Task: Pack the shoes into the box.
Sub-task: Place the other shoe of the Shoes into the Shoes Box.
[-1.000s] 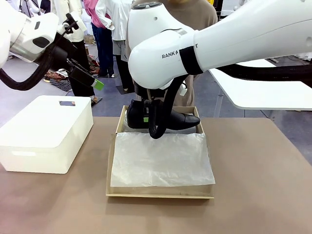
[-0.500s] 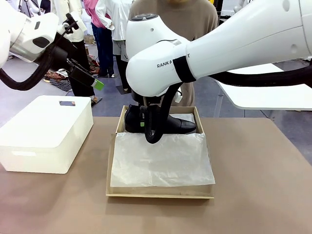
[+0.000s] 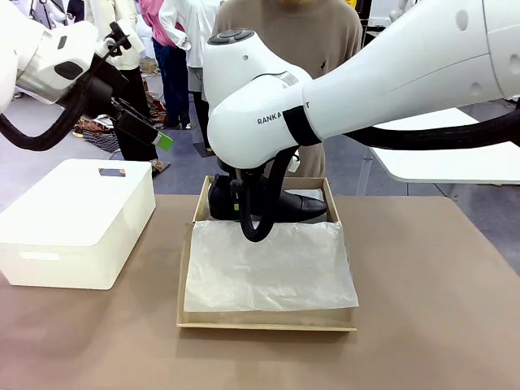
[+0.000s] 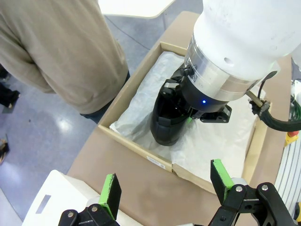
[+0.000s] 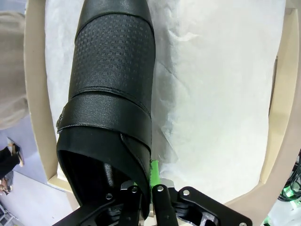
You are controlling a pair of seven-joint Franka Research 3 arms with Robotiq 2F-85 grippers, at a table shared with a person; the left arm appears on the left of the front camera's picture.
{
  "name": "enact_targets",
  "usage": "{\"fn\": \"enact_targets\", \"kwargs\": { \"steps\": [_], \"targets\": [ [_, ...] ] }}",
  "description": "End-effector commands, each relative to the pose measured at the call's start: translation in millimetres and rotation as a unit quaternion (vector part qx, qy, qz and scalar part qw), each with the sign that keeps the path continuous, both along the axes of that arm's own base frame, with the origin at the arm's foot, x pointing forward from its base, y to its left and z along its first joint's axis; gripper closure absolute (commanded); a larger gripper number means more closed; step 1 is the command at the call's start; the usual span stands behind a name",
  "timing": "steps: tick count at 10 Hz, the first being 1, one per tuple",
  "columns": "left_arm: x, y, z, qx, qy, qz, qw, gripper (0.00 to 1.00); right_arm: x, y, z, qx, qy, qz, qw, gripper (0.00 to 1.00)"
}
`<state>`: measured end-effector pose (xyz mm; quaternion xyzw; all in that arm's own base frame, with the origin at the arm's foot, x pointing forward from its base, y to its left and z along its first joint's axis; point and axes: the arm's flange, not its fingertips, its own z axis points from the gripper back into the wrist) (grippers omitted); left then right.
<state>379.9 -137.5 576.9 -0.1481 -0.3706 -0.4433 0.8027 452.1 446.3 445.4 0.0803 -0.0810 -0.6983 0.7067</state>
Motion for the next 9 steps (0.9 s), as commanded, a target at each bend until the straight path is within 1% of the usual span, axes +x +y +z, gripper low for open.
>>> {"fn": "enact_targets", "kwargs": {
  "steps": [1, 2, 5, 7, 9],
  "targets": [
    [0.8, 1.4, 0.4, -0.007, 0.001, -0.009, 1.000, 0.00, 3.2, 7.8, 1.5, -0.012, -0.018, -0.024, 0.999, 1.00],
    [0.8, 1.4, 0.4, -0.007, 0.001, -0.009, 1.000, 0.00, 5.0, 8.8, -0.6, -0.011, -0.020, -0.027, 0.999, 1.00],
    [0.8, 1.4, 0.4, -0.007, 0.001, -0.009, 1.000, 0.00, 9.9, 12.9, -7.6, -0.013, -0.010, -0.038, 0.999, 1.00],
    [0.8, 1.4, 0.4, -0.007, 0.001, -0.009, 1.000, 0.00, 12.7, 12.8, -11.3, -0.011, -0.004, -0.027, 1.000, 1.00],
    [0.8, 1.4, 0.4, -0.007, 0.001, -0.009, 1.000, 0.00, 14.0, 12.4, -12.9, -0.009, 0.009, -0.026, 1.000, 0.64]
  ]
}}
